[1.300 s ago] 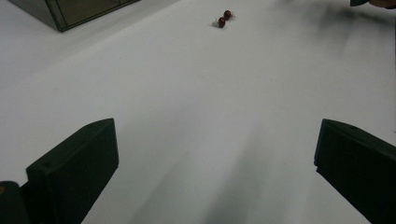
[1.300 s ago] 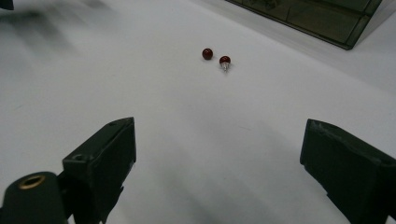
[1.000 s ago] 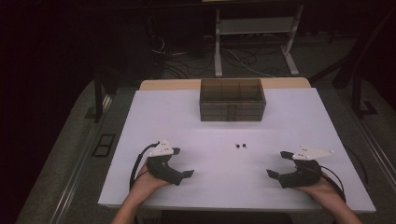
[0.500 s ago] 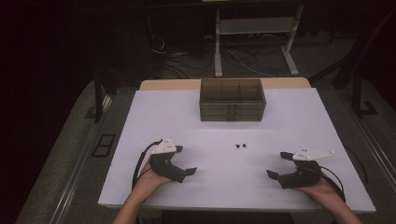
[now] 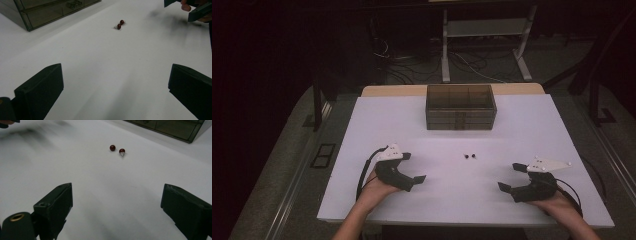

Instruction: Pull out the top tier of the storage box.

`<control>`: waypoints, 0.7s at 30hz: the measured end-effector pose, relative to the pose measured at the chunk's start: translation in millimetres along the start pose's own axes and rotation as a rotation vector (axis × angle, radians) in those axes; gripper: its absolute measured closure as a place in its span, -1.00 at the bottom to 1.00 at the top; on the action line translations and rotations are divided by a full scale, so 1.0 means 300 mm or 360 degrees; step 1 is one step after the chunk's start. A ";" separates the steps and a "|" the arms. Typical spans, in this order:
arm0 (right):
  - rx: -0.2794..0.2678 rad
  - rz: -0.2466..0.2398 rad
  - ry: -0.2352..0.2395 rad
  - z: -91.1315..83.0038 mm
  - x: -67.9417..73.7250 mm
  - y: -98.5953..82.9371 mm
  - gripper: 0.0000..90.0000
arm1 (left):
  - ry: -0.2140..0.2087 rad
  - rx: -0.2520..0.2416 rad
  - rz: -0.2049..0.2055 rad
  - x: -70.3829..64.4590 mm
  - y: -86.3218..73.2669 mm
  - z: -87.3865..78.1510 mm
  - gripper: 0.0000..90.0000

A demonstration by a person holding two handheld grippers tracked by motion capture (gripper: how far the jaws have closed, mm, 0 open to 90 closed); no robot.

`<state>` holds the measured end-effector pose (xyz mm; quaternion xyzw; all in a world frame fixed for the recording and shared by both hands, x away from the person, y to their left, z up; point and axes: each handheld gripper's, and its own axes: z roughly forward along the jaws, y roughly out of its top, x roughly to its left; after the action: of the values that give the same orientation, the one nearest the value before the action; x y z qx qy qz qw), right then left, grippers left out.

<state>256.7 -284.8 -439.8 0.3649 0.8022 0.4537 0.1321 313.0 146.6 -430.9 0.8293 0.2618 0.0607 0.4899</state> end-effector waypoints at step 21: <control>0.0004 -0.0002 -0.0002 0.015 0.004 0.003 -0.78 | 0.0007 -0.0017 -0.0017 0.007 0.014 0.033 -1.00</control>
<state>258.8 -280.9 -441.5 0.3648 0.8030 0.4523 0.1323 319.9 138.4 -432.8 0.8251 0.2669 0.0612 0.4942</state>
